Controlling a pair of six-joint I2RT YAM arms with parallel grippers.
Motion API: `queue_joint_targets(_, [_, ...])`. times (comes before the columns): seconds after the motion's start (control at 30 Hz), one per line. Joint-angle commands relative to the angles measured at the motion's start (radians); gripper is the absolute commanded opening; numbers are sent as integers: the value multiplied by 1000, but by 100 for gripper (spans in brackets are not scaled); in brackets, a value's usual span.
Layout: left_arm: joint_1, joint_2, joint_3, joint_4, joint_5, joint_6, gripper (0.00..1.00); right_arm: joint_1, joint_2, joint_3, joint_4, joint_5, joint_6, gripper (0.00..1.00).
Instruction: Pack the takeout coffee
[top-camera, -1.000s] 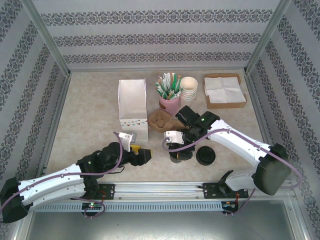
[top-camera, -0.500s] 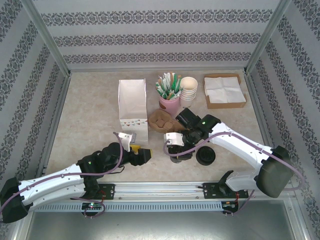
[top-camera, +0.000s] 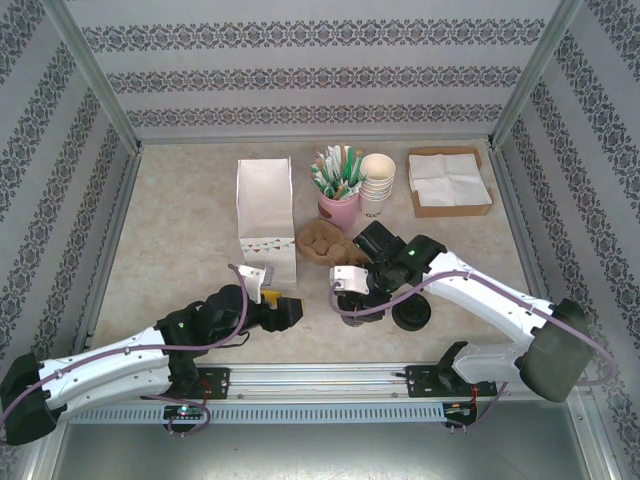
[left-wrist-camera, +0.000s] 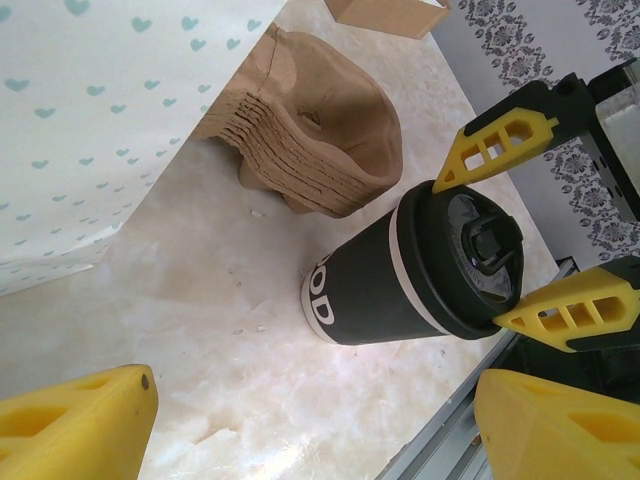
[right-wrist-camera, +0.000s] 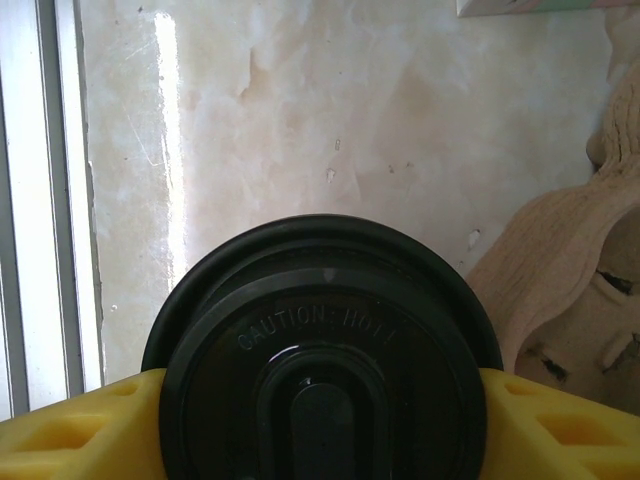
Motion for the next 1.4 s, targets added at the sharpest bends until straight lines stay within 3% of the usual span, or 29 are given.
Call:
queue_joint_targets(0.0, [-15,0,10,16,-12,7,83,-27,-38,5,-55,26,61,68])
queue_joint_targets(0.23, [-14,-1,35,-19,-13,6,84,-115,-181,10,-66,25,110,69])
queue_joint_targets(0.47, [-15,-5,65,-43,-16,2,84,-172,-234,19,-90,254,145,68])
queue_joint_targets(0.57, [-15,-15,93,-80,-22,10,83,-216,-233,26,-99,286,161,68])
queue_joint_targets(0.83, [-15,-41,185,-197,-56,51,84,-327,-159,34,-28,281,224,67])
queue_joint_targets(1.37, [-15,-54,346,-362,-104,124,85,-504,-23,30,86,127,264,71])
